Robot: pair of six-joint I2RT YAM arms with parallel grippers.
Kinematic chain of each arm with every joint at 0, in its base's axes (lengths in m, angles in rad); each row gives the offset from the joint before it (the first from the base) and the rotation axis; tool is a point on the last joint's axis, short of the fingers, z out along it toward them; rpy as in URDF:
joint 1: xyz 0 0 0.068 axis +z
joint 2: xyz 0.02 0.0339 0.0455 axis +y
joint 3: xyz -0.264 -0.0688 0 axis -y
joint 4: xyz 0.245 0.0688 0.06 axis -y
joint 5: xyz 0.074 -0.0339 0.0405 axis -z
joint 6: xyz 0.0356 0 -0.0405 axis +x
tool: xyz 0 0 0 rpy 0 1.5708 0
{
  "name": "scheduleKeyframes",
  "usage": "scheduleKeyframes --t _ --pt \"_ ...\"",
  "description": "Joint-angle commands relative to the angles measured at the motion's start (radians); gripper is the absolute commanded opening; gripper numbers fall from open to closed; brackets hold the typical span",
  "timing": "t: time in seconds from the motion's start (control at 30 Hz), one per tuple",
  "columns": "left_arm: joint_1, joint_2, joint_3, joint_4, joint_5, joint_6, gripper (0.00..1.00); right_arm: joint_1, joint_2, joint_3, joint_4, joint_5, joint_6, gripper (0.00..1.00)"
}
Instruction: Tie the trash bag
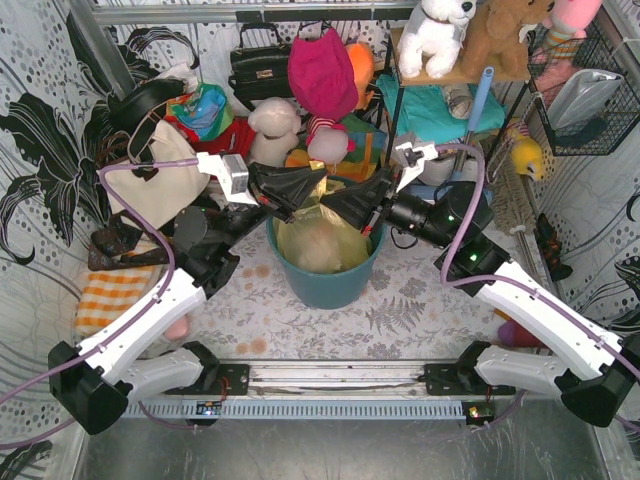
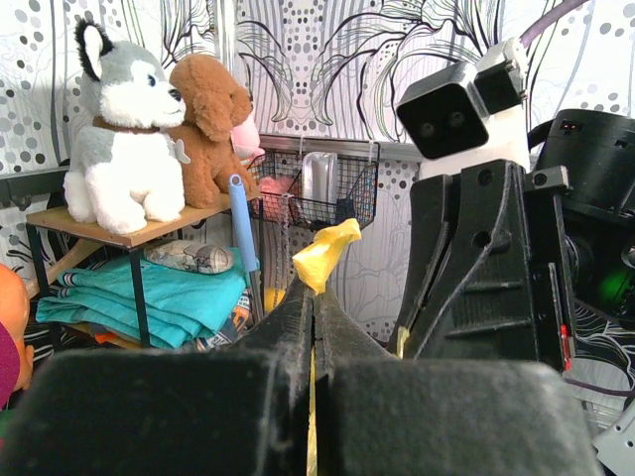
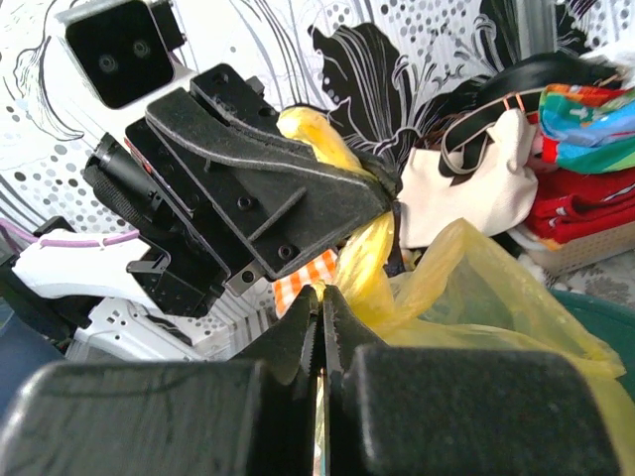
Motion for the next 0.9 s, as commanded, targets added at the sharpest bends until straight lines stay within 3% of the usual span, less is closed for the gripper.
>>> scheduleKeyframes --t 0.0,0.67,0.87 --pt "0.006 0.007 0.013 0.014 -0.009 0.017 0.00 0.014 0.018 0.035 0.031 -0.045 0.024 0.00" --pt "0.006 0.016 0.021 0.008 -0.003 0.013 0.00 0.129 0.040 0.090 -0.072 0.148 0.009 0.00" --pt "0.006 0.019 0.019 0.013 0.000 0.010 0.00 0.180 0.052 0.067 -0.075 0.291 0.004 0.00"
